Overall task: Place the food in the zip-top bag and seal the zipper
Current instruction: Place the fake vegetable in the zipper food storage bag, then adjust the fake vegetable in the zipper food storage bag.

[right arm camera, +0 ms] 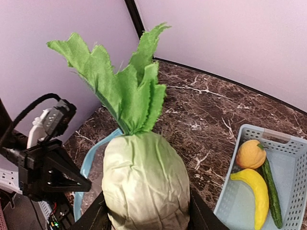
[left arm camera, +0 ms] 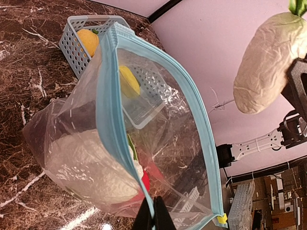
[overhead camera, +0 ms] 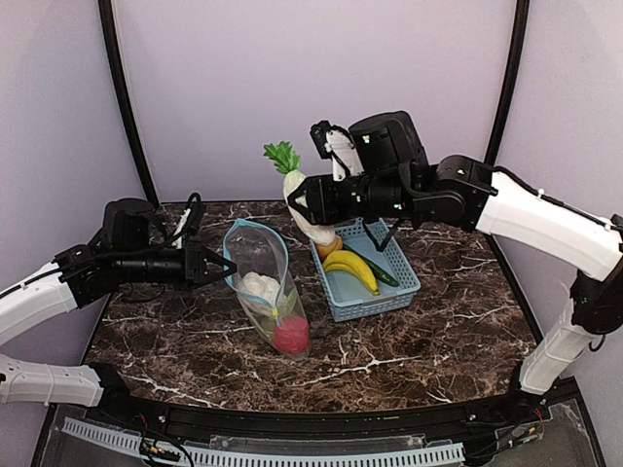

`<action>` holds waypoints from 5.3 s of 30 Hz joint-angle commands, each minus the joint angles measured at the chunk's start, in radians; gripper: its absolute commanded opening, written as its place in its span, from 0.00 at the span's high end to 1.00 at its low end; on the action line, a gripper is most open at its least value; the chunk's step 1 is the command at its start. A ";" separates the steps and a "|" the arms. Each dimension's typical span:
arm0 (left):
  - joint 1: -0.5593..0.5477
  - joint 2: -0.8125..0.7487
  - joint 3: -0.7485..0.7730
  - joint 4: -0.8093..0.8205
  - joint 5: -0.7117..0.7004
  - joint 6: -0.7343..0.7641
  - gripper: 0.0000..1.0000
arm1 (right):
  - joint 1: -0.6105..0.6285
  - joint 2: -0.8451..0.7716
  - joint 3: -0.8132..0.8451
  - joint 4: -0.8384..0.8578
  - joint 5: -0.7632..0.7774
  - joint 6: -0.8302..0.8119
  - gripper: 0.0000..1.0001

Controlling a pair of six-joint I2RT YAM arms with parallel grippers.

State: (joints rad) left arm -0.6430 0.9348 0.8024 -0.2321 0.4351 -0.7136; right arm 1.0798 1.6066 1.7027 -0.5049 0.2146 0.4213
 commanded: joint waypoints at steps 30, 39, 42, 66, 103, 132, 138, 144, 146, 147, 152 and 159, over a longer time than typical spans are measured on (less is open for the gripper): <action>0.007 -0.054 -0.028 0.042 0.030 -0.025 0.99 | 0.180 0.273 0.070 0.191 0.112 -0.020 0.78; 0.006 -0.053 -0.033 0.043 0.026 -0.026 0.99 | 0.181 0.248 -0.001 0.103 0.161 0.020 0.76; 0.006 -0.055 -0.039 0.045 0.024 -0.027 0.99 | 0.181 0.248 0.004 0.063 0.179 0.033 0.73; 0.007 -0.070 -0.052 0.040 0.018 -0.024 0.99 | 0.187 0.150 0.046 0.008 0.211 -0.028 0.27; 0.006 -0.062 -0.043 0.040 0.013 -0.028 0.99 | 0.125 0.410 0.133 -0.128 0.173 0.021 0.70; 0.006 -0.045 -0.044 0.060 0.027 -0.034 0.99 | 0.146 0.254 0.109 -0.236 0.020 -0.005 0.33; 0.007 -0.040 -0.042 0.059 0.032 -0.032 0.99 | 0.154 0.291 0.150 -0.247 0.032 -0.032 0.38; 0.006 -0.034 -0.040 0.066 0.043 -0.032 0.99 | 0.155 0.371 0.203 -0.266 0.055 -0.056 0.48; 0.006 -0.032 -0.034 0.066 0.046 -0.031 0.99 | 0.155 0.396 0.226 -0.278 0.071 -0.059 0.53; 0.006 -0.031 -0.032 0.065 0.046 -0.029 0.99 | 0.154 0.410 0.244 -0.296 0.087 -0.057 0.56; 0.007 -0.033 -0.022 0.055 0.040 -0.023 0.99 | 0.136 0.467 0.309 -0.403 0.179 -0.013 0.67; 0.006 -0.037 -0.015 0.035 0.025 -0.013 0.99 | 0.098 0.484 0.300 -0.487 0.246 0.037 0.70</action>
State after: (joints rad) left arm -0.6415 0.9085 0.7643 -0.1928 0.4599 -0.7444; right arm 1.2018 2.0537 2.0102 -0.8639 0.3973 0.4168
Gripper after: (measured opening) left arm 0.009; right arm 0.425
